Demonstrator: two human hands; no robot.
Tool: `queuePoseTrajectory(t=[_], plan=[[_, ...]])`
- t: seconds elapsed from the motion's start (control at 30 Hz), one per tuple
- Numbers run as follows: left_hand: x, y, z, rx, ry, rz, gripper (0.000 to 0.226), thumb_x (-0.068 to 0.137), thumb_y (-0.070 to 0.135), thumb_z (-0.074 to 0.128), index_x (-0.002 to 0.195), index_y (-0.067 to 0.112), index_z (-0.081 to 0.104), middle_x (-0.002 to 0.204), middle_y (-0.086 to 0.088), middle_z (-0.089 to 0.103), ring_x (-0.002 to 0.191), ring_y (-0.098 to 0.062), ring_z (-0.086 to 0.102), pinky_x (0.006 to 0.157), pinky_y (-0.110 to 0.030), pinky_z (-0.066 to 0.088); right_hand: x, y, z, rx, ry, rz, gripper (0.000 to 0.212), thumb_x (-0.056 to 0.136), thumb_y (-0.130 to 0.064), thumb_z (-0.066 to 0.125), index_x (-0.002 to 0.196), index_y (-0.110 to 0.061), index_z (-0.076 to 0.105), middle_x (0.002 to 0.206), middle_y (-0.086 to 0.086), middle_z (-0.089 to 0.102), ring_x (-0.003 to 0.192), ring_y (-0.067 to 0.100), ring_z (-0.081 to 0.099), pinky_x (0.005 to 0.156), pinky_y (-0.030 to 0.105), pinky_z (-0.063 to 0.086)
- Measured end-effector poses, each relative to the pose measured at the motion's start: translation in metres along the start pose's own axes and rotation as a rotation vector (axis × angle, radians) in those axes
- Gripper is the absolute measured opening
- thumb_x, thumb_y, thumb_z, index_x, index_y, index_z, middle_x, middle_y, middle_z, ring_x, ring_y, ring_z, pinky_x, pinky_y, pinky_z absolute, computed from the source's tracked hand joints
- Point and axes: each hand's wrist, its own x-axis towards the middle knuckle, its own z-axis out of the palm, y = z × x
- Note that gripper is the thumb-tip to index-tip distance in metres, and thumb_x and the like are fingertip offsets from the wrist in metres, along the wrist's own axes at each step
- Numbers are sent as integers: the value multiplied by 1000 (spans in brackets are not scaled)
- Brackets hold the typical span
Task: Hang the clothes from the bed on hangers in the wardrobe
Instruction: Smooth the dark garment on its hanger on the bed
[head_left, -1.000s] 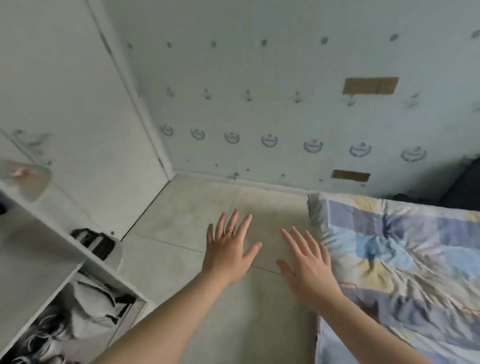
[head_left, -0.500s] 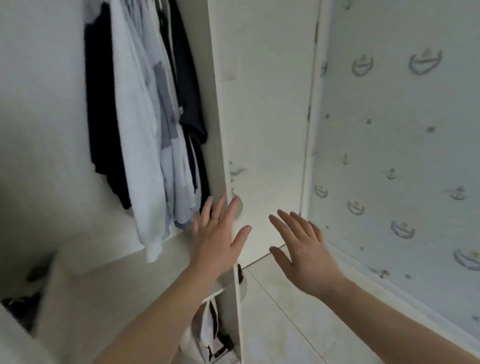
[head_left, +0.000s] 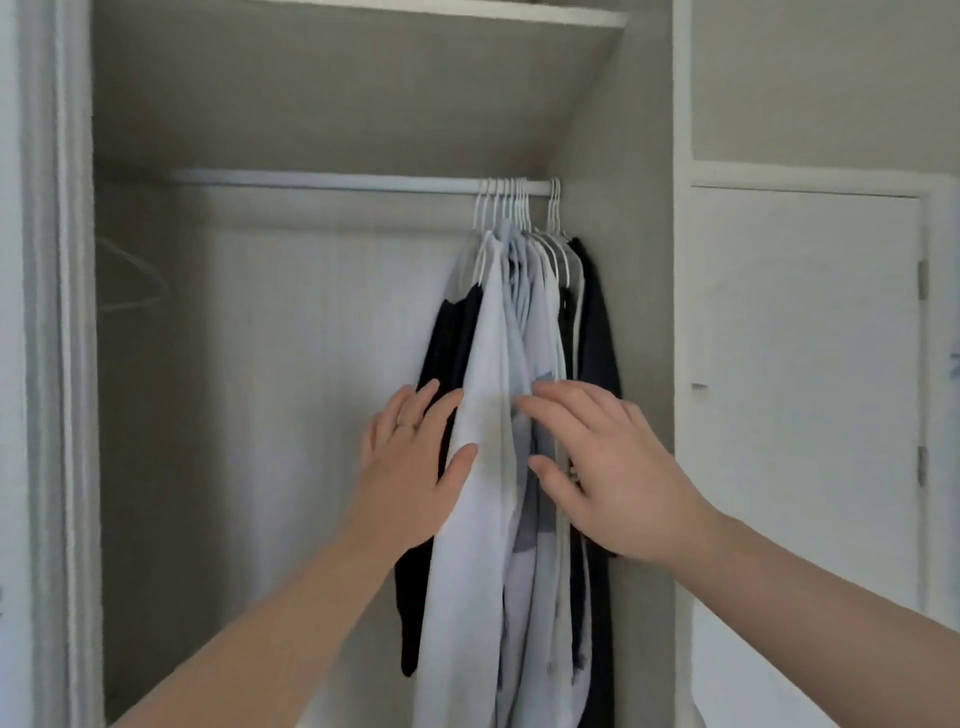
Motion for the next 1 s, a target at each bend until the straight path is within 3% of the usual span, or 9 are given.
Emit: queuePoseTrajectory(t=[0.2,0.4,0.57,0.63,0.77,0.87,0.93,1.0], plan=[[86,-29,13,-5,-52,-149,59,101,56,36,155,37,24,165,9,15,152,-14,3,121,-37,9,114,37,-9,-33,39,-79,50,97,-43,40,145,-29,38,144,-14,41,135,12,33,106,35,32],[145,-55,49,-370,-152,-346,64,97,62,39,152,31,33,156,6,38,144,-21,29,119,-42,27,208,53,-11,-76,-11,-11,48,97,-37,43,144,-26,40,141,-4,49,130,23,43,105,43,37],[193,-74,74,-559,-211,-390,72,92,71,38,152,31,34,153,5,41,139,-20,39,116,-39,32,277,63,3,-143,-94,102,47,97,-36,42,141,-22,45,139,3,55,127,27,49,103,41,43],[208,-80,85,-633,-245,-372,83,82,80,36,151,32,37,151,8,43,136,-17,43,116,-39,34,300,63,13,-210,-126,148,43,97,-33,43,133,-14,54,132,9,60,121,31,52,100,41,46],[231,-96,102,-733,-297,-316,101,66,89,34,152,35,32,155,8,40,138,-16,42,115,-37,33,338,58,34,-398,-183,208,26,93,-22,46,99,-5,64,97,14,64,96,36,59,86,38,52],[244,-110,105,-806,-303,-250,104,64,90,38,153,37,30,157,7,36,139,-15,40,116,-36,31,356,48,44,-553,-240,265,27,92,-16,48,66,-9,45,69,8,46,75,32,52,69,31,46],[250,-119,107,-838,-310,-220,100,67,88,40,153,37,31,156,7,38,138,-15,41,116,-37,32,364,42,49,-647,-264,298,32,92,-12,48,62,-10,40,65,7,42,61,26,46,61,28,39],[253,-125,111,-843,-325,-199,89,79,82,44,153,36,30,157,6,37,140,-18,40,116,-37,31,373,42,54,-702,-286,321,30,92,-11,49,64,-9,40,65,5,41,60,24,45,58,28,37]])
